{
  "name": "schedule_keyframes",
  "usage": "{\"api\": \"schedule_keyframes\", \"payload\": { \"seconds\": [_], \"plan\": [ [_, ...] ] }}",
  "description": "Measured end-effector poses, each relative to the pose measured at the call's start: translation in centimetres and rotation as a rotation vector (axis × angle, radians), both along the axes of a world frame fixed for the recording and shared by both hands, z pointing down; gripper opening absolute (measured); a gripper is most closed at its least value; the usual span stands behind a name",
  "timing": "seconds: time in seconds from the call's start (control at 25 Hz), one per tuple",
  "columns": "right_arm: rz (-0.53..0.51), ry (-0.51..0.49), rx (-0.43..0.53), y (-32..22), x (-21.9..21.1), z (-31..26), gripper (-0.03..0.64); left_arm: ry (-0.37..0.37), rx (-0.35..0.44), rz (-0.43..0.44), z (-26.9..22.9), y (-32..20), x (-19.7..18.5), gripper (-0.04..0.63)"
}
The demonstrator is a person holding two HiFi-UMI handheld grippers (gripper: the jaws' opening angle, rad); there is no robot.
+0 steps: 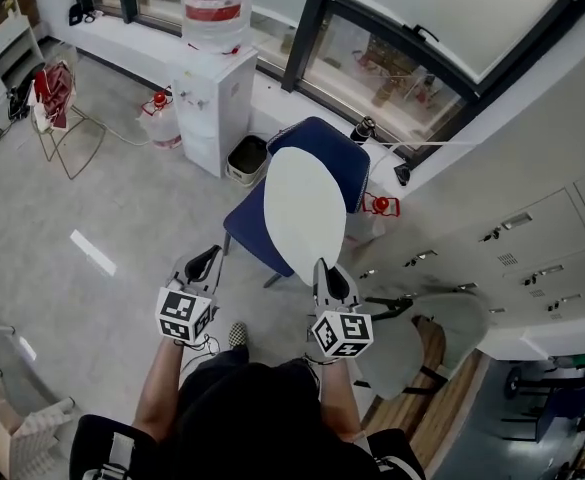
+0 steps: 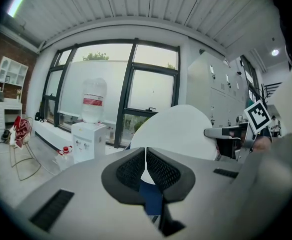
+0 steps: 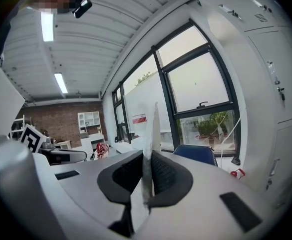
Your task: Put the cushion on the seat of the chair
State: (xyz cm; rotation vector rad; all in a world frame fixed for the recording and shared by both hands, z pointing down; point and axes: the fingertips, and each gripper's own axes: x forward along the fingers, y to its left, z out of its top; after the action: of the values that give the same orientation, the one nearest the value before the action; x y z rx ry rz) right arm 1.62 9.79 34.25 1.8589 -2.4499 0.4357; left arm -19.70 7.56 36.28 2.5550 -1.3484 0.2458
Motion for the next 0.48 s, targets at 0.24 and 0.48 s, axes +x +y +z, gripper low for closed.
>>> {"api": "schedule_keyframes", "payload": {
  "seconds": [0.24, 0.48],
  "plan": [
    [-0.030, -0.024, -0.028, -2.5, -1.9, 1.5, 0.051, -0.022, -0.002, -0.040, 0.9, -2.3, -2.1, 0.026],
    [-0.088, -0.038, -0.076, -5.5, -3.2, 3.8, 0.051, -0.029, -0.042, -0.091, 2.6, -3.8, -3.6, 0.026]
  ]
}}
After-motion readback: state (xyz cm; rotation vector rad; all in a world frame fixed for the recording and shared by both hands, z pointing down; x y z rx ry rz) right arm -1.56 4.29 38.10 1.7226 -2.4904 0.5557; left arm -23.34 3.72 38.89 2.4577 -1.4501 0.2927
